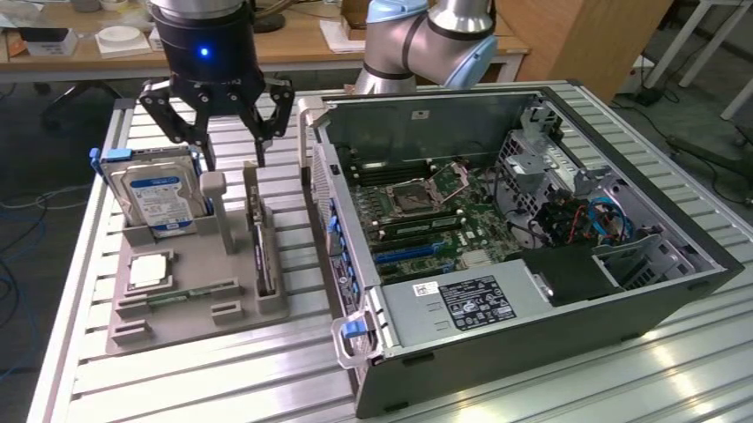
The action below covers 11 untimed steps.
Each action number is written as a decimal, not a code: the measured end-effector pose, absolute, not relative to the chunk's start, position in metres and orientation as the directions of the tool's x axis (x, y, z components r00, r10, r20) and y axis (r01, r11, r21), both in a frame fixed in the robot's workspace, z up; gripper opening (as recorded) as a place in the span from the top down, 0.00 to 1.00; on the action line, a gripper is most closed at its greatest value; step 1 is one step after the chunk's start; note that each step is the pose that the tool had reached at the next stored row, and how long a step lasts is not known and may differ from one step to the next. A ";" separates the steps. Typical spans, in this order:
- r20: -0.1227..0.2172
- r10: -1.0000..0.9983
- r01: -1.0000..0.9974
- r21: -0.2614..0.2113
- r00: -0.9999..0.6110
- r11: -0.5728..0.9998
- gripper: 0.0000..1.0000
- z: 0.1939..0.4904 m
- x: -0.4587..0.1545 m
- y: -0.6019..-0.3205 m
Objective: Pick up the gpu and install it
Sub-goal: 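Pick up the gpu and move the gpu toward the slot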
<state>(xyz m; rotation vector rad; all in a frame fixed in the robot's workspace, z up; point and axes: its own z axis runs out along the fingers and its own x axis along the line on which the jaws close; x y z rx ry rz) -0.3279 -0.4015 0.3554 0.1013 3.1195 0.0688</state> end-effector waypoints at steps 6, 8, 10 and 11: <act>-0.018 0.065 0.064 0.045 -0.998 0.997 0.41 0.349 -0.328 -0.402; -0.018 0.065 0.064 0.045 -0.998 0.997 0.41 0.346 -0.328 -0.402; -0.018 0.065 0.064 0.045 -0.998 0.997 0.41 0.344 -0.328 -0.402; -0.018 0.065 0.064 0.045 -0.998 0.997 0.41 0.342 -0.328 -0.403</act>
